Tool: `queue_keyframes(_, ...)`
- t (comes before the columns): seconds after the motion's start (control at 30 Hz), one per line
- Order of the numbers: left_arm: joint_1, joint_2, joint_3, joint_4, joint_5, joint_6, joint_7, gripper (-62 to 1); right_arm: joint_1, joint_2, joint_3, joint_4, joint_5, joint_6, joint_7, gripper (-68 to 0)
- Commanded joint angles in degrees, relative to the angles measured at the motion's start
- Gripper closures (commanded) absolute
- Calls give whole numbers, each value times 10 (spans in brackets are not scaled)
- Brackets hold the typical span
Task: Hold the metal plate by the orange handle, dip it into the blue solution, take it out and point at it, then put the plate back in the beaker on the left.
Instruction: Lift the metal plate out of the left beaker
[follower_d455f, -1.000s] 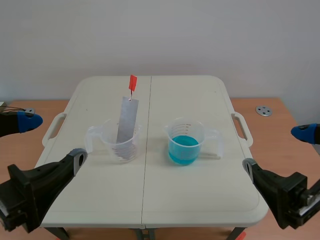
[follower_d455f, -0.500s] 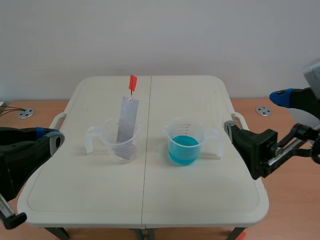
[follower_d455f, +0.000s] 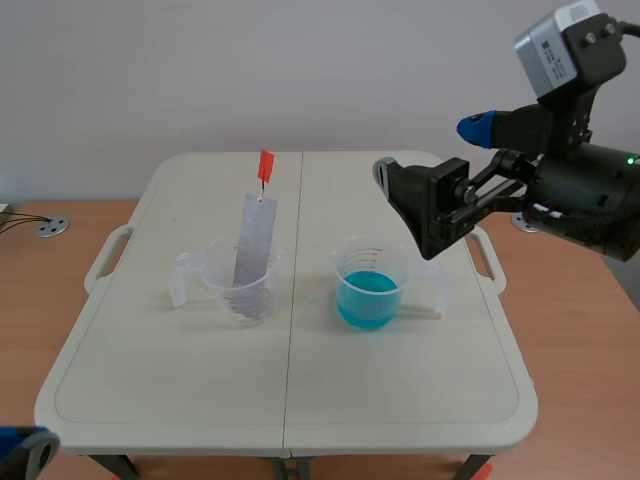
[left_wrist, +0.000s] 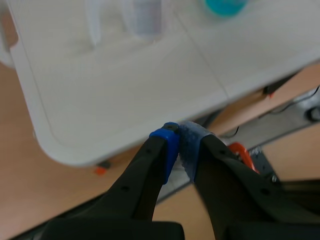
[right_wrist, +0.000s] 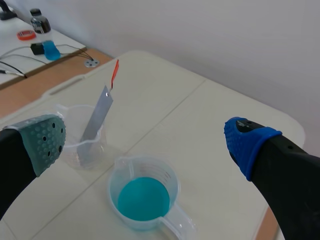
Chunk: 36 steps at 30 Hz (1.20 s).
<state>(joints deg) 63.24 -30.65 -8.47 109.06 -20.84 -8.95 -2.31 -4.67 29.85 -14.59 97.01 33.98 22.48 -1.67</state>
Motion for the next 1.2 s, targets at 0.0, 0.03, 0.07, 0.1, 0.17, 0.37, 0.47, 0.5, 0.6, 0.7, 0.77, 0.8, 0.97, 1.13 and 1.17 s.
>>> queue_keyframes(0.0,22,0,-5,3,13,4,-6,-16,29,-4,-6,-13,17,-1,3,-663)
queue_keyframes(0.03,38,0,-7,3,25,8,-6,-16,45,-9,-13,-25,22,1,-2,-663)
queue_keyframes(0.07,50,0,-7,3,33,11,-4,-16,60,-16,-20,-38,26,4,-8,-663)
queue_keyframes(0.1,62,0,-7,3,43,13,1,-16,75,-24,-26,-51,26,11,-12,-663)
queue_keyframes(0.17,81,0,-7,2,55,14,15,-16,104,-42,-37,-80,26,25,-26,-663)
queue_keyframes(0.37,93,0,-7,-25,56,14,45,-16,184,-97,-74,-183,25,51,-41,-663)
queue_keyframes(0.47,93,0,-7,-33,56,14,49,-16,220,-120,-91,-226,24,62,-51,-663)
queue_keyframes(0.5,93,0,-7,-34,56,14,51,-16,232,-126,-98,-241,23,64,-51,-663)
queue_keyframes(0.6,93,0,-7,-34,56,14,64,-16,264,-144,-115,-275,23,72,-51,-663)
queue_keyframes(0.7,93,0,-7,-34,56,14,67,-16,294,-162,-132,-307,23,72,-57,-663)
queue_keyframes(0.77,93,0,-7,-34,56,14,67,-16,313,-175,-143,-329,22,72,-64,-663)
queue_keyframes(0.8,93,0,-7,-34,56,14,67,-16,322,-182,-149,-341,21,72,-66,-663)
queue_keyframes(0.97,93,0,-7,-34,56,14,67,-16,361,-219,-172,-396,9,74,-81,-663)
queue_keyframes(1.13,93,0,-7,-34,56,14,67,-16,391,-250,-184,-440,8,74,-81,-663)
queue_keyframes(1.17,93,0,-7,-34,56,14,67,-16,397,-256,-186,-450,8,74,-82,-663)
